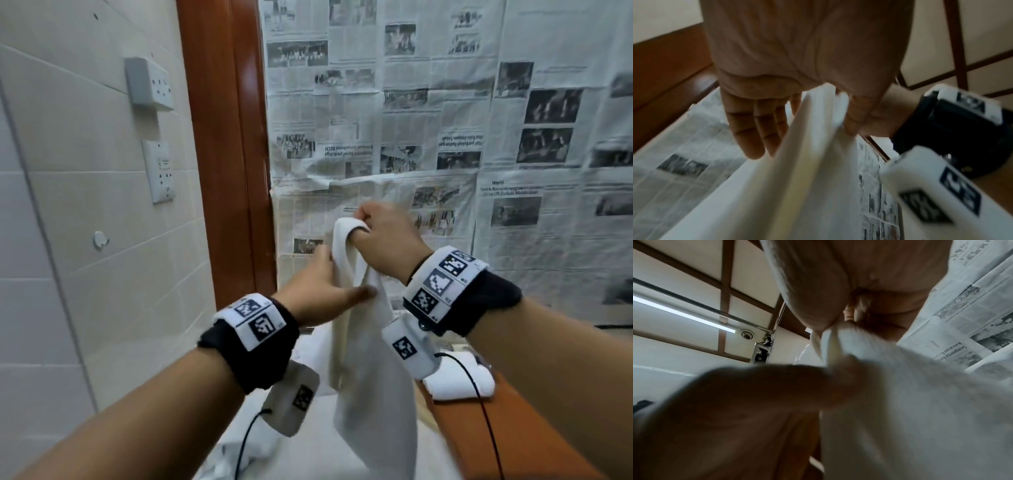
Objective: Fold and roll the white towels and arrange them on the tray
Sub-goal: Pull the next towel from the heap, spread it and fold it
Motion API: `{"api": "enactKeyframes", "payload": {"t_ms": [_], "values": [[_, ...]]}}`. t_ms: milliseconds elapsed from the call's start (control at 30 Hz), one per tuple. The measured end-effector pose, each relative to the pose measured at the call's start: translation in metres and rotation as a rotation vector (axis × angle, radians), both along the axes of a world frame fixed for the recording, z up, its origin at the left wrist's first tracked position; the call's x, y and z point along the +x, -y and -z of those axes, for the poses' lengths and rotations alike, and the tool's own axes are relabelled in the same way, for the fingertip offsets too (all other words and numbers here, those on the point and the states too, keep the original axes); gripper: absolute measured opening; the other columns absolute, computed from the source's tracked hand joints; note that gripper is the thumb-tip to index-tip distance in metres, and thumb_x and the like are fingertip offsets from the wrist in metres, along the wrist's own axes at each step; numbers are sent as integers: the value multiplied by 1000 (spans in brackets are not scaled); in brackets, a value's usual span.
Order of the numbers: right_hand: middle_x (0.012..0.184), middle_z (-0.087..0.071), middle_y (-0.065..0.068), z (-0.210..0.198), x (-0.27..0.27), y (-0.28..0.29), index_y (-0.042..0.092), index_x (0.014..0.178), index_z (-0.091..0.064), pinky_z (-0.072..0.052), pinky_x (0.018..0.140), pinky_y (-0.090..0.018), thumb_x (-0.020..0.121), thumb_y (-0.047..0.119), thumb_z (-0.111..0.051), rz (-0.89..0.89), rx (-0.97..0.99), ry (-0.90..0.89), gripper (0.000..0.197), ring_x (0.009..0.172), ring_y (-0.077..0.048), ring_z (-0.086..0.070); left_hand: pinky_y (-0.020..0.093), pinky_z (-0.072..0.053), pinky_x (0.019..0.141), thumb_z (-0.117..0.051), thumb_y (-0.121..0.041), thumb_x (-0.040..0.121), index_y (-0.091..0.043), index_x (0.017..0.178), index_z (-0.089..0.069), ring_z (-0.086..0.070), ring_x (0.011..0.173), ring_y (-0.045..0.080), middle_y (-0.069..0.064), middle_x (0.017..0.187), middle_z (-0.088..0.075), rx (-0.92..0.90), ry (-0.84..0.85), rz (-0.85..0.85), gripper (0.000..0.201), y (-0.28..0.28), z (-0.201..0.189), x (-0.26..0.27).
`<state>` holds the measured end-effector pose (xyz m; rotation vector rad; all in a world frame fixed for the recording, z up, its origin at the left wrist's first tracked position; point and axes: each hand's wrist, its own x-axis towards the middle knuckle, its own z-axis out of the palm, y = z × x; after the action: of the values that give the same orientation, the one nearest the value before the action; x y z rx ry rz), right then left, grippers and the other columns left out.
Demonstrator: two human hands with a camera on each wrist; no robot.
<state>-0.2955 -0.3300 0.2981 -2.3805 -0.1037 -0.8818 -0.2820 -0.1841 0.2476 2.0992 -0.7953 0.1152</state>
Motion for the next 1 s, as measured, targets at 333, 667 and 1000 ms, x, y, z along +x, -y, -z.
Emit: {"api": "enactKeyframes", "payload": {"t_ms": [333, 667, 1000], "values": [[66, -54, 13, 24, -41, -22, 15, 81, -69, -35, 53, -9, 77, 8, -65, -38, -118, 46, 9, 59, -2, -46, 40, -52, 64, -69, -53, 72, -17, 102, -56, -66, 80, 19, 4, 92, -70, -308, -268, 117, 48, -40, 41, 2], [73, -55, 12, 57, -39, -3, 20, 83, -61, -35, 58, -19, 84, 8, -59, 41, -154, 17, 13, 69, -4, -49, 31, -32, 54, -47, -16, 86, -20, 77, -45, -50, 71, 22, -1, 72, -52, 264, 39, -179, 10, -54, 75, 23], [149, -21, 3, 142, -34, 19, 27, 154, -13, -37, 111, -40, 60, 70, -78, -156, -459, -258, 122, 135, -18, -35, 22, -21, 38, -31, 4, 97, -18, 101, -43, -27, 38, 7, -2, 56, -31, -333, -244, -11, 25, -16, 51, 29]]}}
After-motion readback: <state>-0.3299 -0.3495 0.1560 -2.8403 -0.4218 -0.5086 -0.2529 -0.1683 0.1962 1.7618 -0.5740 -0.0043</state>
